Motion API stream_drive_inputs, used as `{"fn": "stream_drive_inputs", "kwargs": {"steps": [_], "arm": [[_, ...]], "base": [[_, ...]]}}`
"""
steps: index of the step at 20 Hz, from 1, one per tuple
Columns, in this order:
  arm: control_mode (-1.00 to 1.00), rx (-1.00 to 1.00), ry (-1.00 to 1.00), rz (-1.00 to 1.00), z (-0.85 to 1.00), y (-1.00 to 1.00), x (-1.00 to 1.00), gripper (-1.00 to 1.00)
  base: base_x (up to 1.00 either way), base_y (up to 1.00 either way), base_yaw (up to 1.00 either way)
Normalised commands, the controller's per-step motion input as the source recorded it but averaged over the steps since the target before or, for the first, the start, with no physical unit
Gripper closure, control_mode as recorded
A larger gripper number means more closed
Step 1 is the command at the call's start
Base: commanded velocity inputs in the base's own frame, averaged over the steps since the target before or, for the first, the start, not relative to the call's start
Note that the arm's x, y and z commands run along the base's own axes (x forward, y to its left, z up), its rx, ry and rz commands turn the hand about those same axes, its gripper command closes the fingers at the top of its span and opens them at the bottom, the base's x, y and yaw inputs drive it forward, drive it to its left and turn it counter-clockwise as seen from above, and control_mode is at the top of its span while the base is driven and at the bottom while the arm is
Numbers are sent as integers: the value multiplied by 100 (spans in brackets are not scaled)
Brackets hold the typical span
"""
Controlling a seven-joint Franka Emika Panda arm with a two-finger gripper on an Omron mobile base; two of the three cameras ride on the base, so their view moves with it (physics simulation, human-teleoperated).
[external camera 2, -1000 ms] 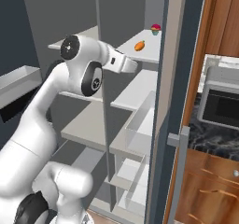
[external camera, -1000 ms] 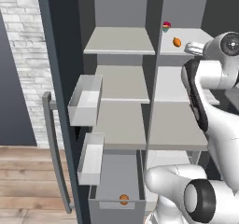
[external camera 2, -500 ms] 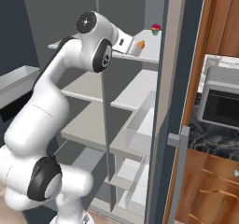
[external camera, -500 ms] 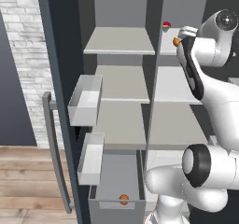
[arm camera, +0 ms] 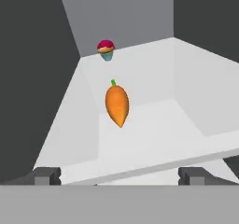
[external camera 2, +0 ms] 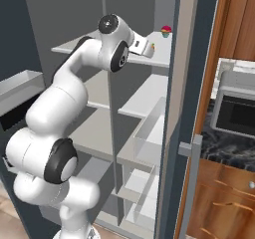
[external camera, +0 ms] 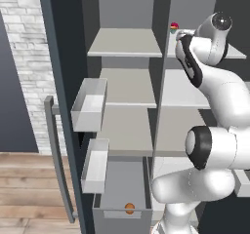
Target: Take the carrot and tangerine from the fridge shelf and place them in the freezer drawer to begin freezing them.
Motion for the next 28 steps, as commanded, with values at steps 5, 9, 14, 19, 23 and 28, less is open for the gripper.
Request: {"fn": "stream_drive_inputs", "kwargs": {"steps": [5, 9, 14, 19, 23, 28], "arm": [[-100, 0, 0, 5, -5, 0, 40, -100], [-100, 0, 4, 2, 0, -4, 33, -100], [-100, 0, 11, 4, -8, -22, 32, -100], [-100, 0, 10, 1, -11, -19, 38, -100], [-100, 0, 6, 0, -15, -6, 48, -100], [-100, -6, 1, 0, -33, 0, 41, -100]], "base": [[0, 0, 0], [0, 0, 0], [0, 0, 0], [0, 0, 0], [0, 0, 0], [0, 0, 0]]}}
